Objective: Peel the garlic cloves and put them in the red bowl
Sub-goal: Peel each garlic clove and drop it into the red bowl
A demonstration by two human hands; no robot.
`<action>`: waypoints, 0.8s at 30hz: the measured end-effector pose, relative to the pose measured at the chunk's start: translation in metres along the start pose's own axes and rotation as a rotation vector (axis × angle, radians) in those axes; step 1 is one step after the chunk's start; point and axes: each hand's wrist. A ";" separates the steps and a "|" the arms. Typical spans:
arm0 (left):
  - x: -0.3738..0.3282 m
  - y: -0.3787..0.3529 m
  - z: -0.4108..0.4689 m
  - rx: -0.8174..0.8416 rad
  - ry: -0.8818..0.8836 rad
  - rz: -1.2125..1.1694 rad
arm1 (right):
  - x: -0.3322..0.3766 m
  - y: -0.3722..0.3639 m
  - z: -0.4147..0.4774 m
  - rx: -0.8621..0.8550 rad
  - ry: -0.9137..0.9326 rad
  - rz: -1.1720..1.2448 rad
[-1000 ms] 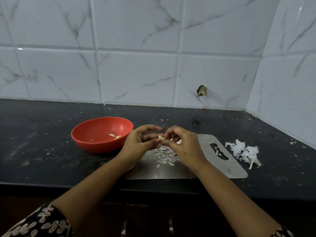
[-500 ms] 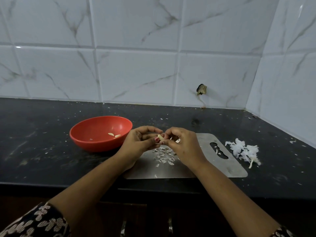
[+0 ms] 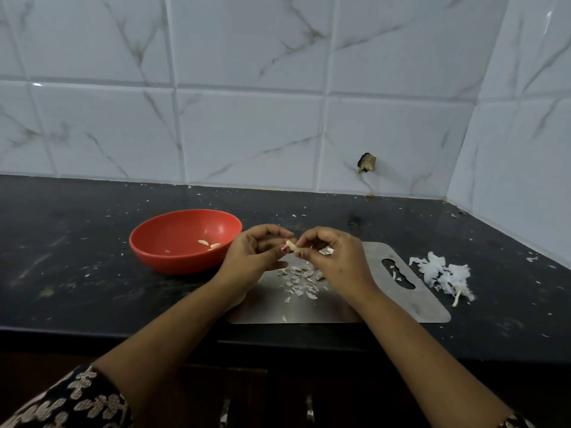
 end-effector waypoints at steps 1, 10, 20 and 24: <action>0.000 0.000 0.000 -0.006 -0.002 -0.003 | 0.000 0.000 0.000 0.009 -0.014 0.010; -0.001 -0.001 0.000 -0.020 0.014 -0.028 | 0.001 0.001 0.000 0.024 -0.070 0.097; -0.001 0.000 0.001 -0.009 0.032 -0.031 | -0.007 -0.004 -0.003 0.188 -0.020 -0.087; 0.000 -0.001 0.000 -0.002 0.029 -0.002 | -0.010 -0.004 -0.006 0.274 0.000 -0.147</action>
Point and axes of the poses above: each hand's wrist, its own z-axis towards the middle knuckle, its own y-axis out of the back of the hand, x = y × z, and after that the axes turned 13 degrees about y, right-handed
